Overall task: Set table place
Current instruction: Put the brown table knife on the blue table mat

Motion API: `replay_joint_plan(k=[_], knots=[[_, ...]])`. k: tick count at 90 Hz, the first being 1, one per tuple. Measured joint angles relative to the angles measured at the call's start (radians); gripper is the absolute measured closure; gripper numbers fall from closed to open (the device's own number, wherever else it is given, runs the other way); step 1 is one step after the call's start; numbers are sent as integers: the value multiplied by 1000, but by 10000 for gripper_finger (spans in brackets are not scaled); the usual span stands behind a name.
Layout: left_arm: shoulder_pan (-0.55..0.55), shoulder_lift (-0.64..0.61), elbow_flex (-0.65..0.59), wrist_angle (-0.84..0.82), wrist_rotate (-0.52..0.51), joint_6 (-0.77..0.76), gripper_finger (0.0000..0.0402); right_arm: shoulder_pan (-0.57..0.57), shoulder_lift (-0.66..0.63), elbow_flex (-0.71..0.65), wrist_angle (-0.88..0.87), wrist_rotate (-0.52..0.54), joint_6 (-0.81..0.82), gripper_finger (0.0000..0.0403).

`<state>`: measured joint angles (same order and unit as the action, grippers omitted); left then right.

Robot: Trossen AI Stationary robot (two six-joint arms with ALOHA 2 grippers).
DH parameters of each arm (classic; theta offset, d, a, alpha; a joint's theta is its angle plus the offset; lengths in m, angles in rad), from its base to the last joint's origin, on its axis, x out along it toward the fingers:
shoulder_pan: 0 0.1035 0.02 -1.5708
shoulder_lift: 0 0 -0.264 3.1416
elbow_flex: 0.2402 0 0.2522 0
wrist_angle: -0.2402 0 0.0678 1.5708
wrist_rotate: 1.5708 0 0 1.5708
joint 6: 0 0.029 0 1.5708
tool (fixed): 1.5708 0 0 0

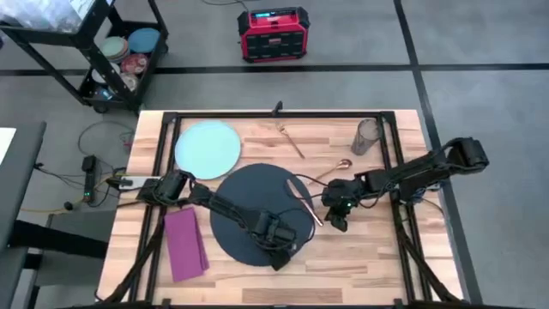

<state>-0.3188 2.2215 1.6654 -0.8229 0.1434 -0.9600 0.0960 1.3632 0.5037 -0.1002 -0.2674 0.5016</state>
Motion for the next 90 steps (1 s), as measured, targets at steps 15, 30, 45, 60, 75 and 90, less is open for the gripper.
replay_joint_plan(k=[15,30,45,60,75,90], knots=[[10,1,0,28,-9,13,401,-76,32,0,30,-29,-19,403],[13,1,0,32,-9,13,401,-120,65,0,34,-61,-47,403],[13,1,0,31,-12,18,401,-113,43,0,-27,-67,-43,403],[13,1,0,51,-19,20,401,-139,43,0,-15,-59,-62,403],[13,1,0,78,-26,21,401,-198,61,7,22,-81,-90,403],[13,1,0,79,-25,20,401,-238,94,49,27,-104,-125,403]])
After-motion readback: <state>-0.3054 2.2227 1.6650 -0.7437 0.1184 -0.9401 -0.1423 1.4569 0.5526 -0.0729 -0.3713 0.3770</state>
